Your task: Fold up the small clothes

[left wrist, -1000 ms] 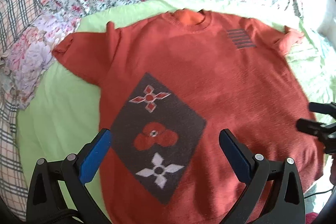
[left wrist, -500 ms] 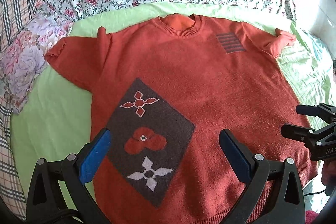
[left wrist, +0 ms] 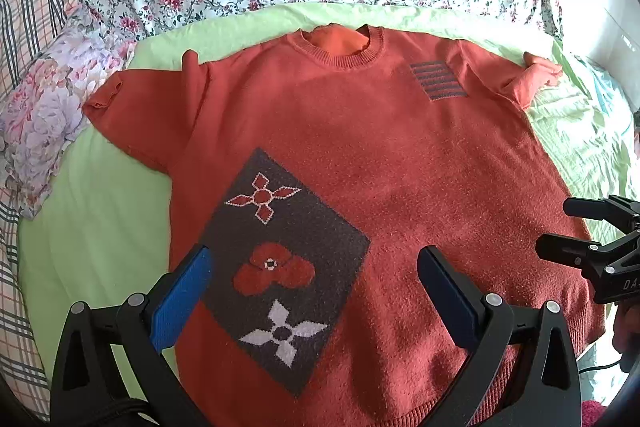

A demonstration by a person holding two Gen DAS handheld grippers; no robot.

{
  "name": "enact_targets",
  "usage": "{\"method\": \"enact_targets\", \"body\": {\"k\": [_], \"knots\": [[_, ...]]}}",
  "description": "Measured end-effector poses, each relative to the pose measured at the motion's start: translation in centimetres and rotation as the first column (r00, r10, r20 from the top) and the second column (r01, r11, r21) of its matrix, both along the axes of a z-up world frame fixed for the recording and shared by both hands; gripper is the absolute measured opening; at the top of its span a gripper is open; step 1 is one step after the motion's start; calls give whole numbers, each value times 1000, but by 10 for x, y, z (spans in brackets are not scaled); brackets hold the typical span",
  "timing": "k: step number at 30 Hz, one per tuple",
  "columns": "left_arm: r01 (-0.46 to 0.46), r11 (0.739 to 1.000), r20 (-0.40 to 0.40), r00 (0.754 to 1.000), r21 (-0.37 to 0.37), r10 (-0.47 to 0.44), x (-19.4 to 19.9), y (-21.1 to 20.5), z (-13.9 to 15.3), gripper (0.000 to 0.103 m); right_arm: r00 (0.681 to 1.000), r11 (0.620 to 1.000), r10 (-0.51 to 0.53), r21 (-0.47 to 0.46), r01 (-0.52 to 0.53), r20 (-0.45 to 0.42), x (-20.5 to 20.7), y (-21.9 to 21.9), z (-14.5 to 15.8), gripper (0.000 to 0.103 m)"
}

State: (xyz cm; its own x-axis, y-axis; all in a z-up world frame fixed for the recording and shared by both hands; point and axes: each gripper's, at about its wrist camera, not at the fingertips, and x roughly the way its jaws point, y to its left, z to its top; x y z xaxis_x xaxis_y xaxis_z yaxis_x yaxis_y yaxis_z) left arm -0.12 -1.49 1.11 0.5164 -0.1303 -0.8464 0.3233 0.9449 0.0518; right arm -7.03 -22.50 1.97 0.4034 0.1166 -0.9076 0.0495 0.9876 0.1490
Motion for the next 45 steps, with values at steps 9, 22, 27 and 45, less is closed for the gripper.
{"method": "enact_targets", "body": {"k": [9, 22, 27, 45], "knots": [[1, 1000, 21, 1000, 8, -1, 1, -1, -4, 102, 1000, 1000, 0, -1, 0, 4, 2, 1, -1, 102], [1, 1000, -16, 1000, 0, -1, 11, 0, -9, 102, 1000, 1000, -1, 1, 1, 17, 6, 1, 0, 102], [1, 1000, -35, 999, 4, -1, 16, -3, -14, 102, 1000, 1000, -8, 12, 8, 12, 9, -3, -2, 102], [-3, 1000, -66, 998, 8, 4, 57, -24, -25, 102, 997, 993, -81, 88, 81, -7, 28, -48, -8, 93]]}}
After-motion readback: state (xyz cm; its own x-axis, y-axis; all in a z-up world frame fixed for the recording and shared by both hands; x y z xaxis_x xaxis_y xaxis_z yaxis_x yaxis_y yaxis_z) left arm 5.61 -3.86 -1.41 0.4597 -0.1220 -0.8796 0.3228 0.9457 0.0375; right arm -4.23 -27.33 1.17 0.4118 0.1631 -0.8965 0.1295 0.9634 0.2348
